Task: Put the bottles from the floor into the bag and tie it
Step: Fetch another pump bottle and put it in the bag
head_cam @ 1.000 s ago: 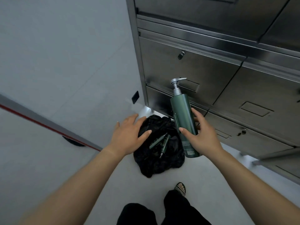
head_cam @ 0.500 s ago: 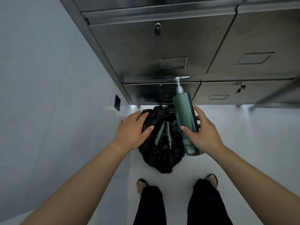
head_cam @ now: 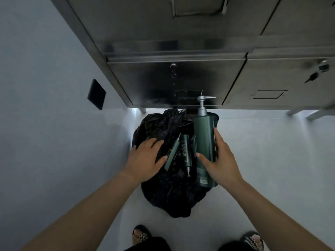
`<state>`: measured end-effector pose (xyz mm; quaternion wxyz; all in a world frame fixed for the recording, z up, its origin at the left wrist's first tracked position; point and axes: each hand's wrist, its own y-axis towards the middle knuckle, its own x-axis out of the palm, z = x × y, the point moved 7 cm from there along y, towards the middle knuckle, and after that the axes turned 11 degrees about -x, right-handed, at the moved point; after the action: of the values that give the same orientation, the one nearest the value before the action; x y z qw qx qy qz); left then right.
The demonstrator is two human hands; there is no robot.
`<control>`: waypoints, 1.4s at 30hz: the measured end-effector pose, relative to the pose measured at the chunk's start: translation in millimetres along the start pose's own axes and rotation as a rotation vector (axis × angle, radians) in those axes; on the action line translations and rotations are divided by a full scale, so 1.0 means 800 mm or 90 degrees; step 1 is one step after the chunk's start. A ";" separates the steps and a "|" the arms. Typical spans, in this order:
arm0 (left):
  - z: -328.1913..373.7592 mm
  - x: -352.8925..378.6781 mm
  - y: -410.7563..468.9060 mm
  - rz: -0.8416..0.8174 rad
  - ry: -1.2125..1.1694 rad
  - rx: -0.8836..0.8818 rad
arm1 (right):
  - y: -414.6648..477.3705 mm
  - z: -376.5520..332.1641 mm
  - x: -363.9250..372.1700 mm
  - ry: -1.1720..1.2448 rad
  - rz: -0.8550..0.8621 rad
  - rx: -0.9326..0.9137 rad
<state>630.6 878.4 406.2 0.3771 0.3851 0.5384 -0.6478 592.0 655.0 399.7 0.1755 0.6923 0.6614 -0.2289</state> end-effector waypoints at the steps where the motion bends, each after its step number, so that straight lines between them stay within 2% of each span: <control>1: -0.002 0.032 0.016 0.000 0.012 0.009 | 0.007 0.026 0.019 0.013 0.012 -0.008; 4: -0.014 0.105 0.072 0.038 0.028 0.027 | 0.024 0.106 0.080 0.061 0.026 -0.024; 7: -0.031 0.141 0.130 0.135 0.029 0.031 | 0.039 0.176 0.133 0.096 0.016 -0.059; 9: -0.042 0.156 0.163 0.193 0.039 0.034 | 0.055 0.211 0.159 0.096 0.028 -0.089; 13: -0.048 0.189 0.210 0.242 0.073 0.051 | 0.088 0.252 0.199 0.085 0.064 -0.124; 20: -0.058 0.240 0.212 0.230 -0.006 -0.012 | 0.077 0.286 0.238 0.049 0.045 -0.087; 27: -0.076 0.270 0.201 0.207 0.096 0.027 | 0.070 0.320 0.278 0.131 0.018 0.028; 31: -0.075 0.280 0.195 0.186 0.084 0.019 | 0.060 0.324 0.305 0.147 -0.032 0.075; 34: -0.077 0.282 0.194 0.188 0.087 0.038 | 0.058 0.320 0.310 0.051 -0.092 -0.005; 39: -0.084 0.279 0.193 0.190 0.071 0.039 | 0.082 0.300 0.240 -0.118 -0.012 -0.180; 42: -0.077 0.268 0.194 0.234 0.054 0.039 | 0.122 0.279 0.186 -0.241 -0.079 -0.294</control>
<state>686.7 902.5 141.4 0.4543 0.5153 0.4545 -0.5670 673.0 651.3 126.2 0.4342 0.5370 0.6927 -0.2079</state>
